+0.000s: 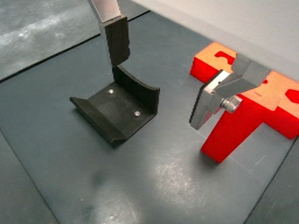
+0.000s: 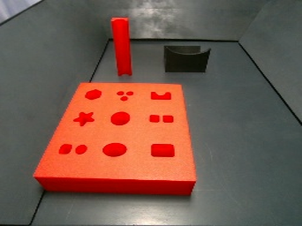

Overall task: Pick up the arch object. Move up. Rotate the arch object. Move to above the board. Insert the arch object.
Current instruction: Pick up the arch object.

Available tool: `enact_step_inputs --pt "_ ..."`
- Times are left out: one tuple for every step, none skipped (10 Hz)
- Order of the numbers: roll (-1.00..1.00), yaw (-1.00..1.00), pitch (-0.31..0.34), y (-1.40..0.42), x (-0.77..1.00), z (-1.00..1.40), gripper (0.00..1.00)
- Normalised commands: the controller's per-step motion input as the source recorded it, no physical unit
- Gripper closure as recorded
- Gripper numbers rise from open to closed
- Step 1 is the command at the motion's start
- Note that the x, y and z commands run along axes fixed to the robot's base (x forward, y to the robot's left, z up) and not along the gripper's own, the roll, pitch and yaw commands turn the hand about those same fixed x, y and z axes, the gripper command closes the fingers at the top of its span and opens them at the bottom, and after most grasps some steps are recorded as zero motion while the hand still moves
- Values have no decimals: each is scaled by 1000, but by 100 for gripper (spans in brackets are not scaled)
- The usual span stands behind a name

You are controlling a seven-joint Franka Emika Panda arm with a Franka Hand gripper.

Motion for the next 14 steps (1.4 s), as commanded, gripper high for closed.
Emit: enact_step_inputs --pt "250 440 -123 -563 -337 6 0" --pt "250 380 -124 -617 -420 63 0" --pt "254 349 -146 -657 -577 40 0" --pt "253 257 -161 -623 -649 0 0" --pt "150 20 -221 -589 -806 -71 0" --pt "26 -51 -210 -409 -546 -234 0" --pt "0 -120 -173 -117 -86 -363 0" --pt "0 -183 -123 0 100 -391 0" --pt "0 -220 -46 0 260 -329 0" --pt "0 -140 -46 0 189 -340 0" --pt "0 0 -96 -177 0 -383 0" --pt "16 0 -79 -209 -31 -406 0" --pt "0 0 -93 -163 0 -429 0" --pt "0 0 -91 -86 0 -431 0"
